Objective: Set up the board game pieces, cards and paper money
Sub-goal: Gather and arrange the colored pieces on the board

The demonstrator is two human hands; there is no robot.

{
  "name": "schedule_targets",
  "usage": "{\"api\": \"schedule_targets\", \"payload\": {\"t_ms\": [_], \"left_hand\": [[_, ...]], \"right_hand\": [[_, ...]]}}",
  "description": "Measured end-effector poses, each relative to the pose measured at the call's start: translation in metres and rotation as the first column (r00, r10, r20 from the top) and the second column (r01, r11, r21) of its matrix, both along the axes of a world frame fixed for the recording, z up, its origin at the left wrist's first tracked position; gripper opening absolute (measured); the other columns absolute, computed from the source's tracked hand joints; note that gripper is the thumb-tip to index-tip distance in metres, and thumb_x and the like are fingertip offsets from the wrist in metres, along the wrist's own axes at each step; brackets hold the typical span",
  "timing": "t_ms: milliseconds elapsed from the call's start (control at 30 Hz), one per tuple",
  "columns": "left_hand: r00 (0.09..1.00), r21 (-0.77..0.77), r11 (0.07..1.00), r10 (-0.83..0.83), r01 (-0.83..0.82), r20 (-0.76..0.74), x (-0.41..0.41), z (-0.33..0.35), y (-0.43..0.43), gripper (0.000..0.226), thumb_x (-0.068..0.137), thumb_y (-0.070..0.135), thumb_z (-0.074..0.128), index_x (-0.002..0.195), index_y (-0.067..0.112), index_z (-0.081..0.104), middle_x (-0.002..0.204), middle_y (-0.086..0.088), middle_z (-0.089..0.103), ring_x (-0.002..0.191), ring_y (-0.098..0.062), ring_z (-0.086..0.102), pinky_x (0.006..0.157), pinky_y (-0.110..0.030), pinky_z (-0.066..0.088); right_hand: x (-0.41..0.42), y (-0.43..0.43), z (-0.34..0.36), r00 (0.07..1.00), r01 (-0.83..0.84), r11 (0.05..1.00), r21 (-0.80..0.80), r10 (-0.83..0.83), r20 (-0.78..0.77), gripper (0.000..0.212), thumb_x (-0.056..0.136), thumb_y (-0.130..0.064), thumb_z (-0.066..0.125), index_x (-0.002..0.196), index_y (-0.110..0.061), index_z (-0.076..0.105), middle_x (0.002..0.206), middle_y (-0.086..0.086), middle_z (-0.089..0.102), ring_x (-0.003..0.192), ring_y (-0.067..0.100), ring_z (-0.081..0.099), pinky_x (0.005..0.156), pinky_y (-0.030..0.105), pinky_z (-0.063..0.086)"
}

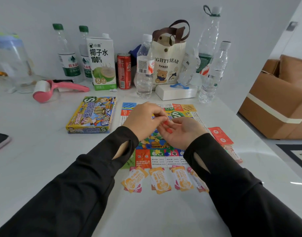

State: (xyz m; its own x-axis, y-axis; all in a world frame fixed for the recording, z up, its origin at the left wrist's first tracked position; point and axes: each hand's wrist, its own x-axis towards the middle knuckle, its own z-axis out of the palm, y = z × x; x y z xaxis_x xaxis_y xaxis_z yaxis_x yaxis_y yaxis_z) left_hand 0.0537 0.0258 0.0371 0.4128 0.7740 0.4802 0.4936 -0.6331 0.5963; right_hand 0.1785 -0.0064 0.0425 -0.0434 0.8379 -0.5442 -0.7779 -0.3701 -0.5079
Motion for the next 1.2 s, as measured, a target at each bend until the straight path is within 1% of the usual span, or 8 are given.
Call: {"api": "schedule_targets", "payload": {"t_ms": [200, 367, 433, 567, 667, 767, 933, 1200], "left_hand": [[0.962, 0.013, 0.99, 0.132, -0.139, 0.24, -0.013, 0.006, -0.002, 0.011, 0.085, 0.015, 0.062, 0.08, 0.016, 0.072, 0.069, 0.017, 0.061, 0.064, 0.007, 0.053, 0.059, -0.005, 0.036], [0.958, -0.048, 0.98, 0.2, -0.194, 0.206, -0.026, -0.005, -0.009, 0.013, 0.087, 0.014, 0.059, 0.079, 0.013, 0.07, 0.065, 0.011, 0.06, 0.058, 0.004, 0.052, 0.057, -0.005, 0.037], [0.988, -0.109, 0.988, 0.117, -0.106, 0.104, -0.022, -0.012, -0.015, 0.012, 0.087, 0.011, 0.06, 0.079, 0.011, 0.07, 0.065, 0.011, 0.06, 0.059, 0.009, 0.052, 0.057, -0.003, 0.036], [0.996, -0.098, 0.991, 0.083, -0.086, -0.031, -0.018, -0.02, -0.021, 0.012, 0.087, 0.015, 0.06, 0.078, 0.017, 0.068, 0.069, 0.017, 0.058, 0.056, 0.009, 0.05, 0.055, -0.003, 0.034], [0.993, -0.087, 0.991, 0.095, -0.1, -0.069, -0.02, -0.025, -0.023, 0.012, 0.087, 0.016, 0.059, 0.08, 0.017, 0.068, 0.073, 0.011, 0.061, 0.061, 0.004, 0.05, 0.057, -0.004, 0.034], [0.99, -0.049, 0.99, 0.13, -0.132, -0.05, -0.026, -0.031, -0.023, 0.011, 0.088, 0.013, 0.059, 0.082, 0.012, 0.069, 0.07, 0.007, 0.062, 0.067, -0.008, 0.056, 0.067, -0.019, 0.043], [0.979, 0.049, 0.98, 0.194, -0.191, -0.054, -0.032, -0.04, -0.02, 0.012, 0.087, 0.011, 0.06, 0.084, 0.007, 0.071, 0.077, -0.002, 0.066, 0.072, -0.019, 0.058, 0.076, -0.032, 0.048], [0.972, 0.075, 0.97, 0.233, -0.23, -0.035, -0.034, -0.041, -0.017, 0.015, 0.089, 0.016, 0.057, 0.088, 0.009, 0.071, 0.069, 0.005, 0.058, 0.071, -0.018, 0.058, 0.073, -0.028, 0.047]], "right_hand": [[-0.004, -0.003, 0.001, 0.998, -0.015, 1.0, -0.016, 0.016, 0.058, 0.028, 0.098, -0.013, 0.034, 0.1, 0.004, 0.056, 0.085, 0.017, 0.054, 0.074, 0.022, 0.055, 0.06, 0.031, 0.049], [0.014, -0.007, 0.019, 0.843, -0.186, 0.981, 0.061, 0.128, 0.523, 0.02, 0.091, -0.001, 0.036, 0.084, -0.004, 0.055, 0.063, 0.005, 0.042, 0.052, 0.012, 0.033, 0.048, 0.024, 0.032], [0.022, -0.012, 0.027, 0.645, -0.344, 0.938, 0.041, 0.204, 0.737, 0.028, 0.087, 0.01, 0.032, 0.084, -0.005, 0.056, 0.064, 0.006, 0.043, 0.052, 0.013, 0.035, 0.047, 0.023, 0.033], [0.036, -0.021, 0.04, 0.022, -0.56, 0.814, -0.155, 0.202, 0.979, 0.033, 0.086, 0.012, 0.035, 0.077, -0.009, 0.059, 0.068, 0.013, 0.049, 0.056, 0.018, 0.04, 0.052, 0.025, 0.037], [0.049, -0.029, 0.043, -0.39, -0.596, 0.719, -0.358, 0.131, 0.912, 0.033, 0.087, 0.005, 0.041, 0.072, -0.017, 0.06, 0.067, 0.006, 0.054, 0.054, 0.016, 0.045, 0.052, 0.021, 0.041], [0.058, -0.034, 0.039, -0.632, -0.572, 0.636, -0.518, 0.061, 0.773, 0.032, 0.084, 0.004, 0.044, 0.071, -0.02, 0.061, 0.069, -0.007, 0.056, 0.065, 0.013, 0.051, 0.058, 0.018, 0.042], [0.063, -0.038, 0.034, -0.788, -0.521, 0.583, -0.624, -0.048, 0.614, 0.025, 0.086, 0.001, 0.049, 0.086, -0.013, 0.07, 0.08, -0.008, 0.057, 0.082, 0.013, 0.053, 0.073, 0.019, 0.038], [0.061, -0.045, 0.029, -0.844, -0.499, 0.513, -0.698, -0.107, 0.525, 0.024, 0.087, -0.001, 0.053, 0.093, -0.017, 0.07, 0.09, -0.008, 0.055, 0.083, 0.01, 0.052, 0.078, 0.019, 0.038]]}}
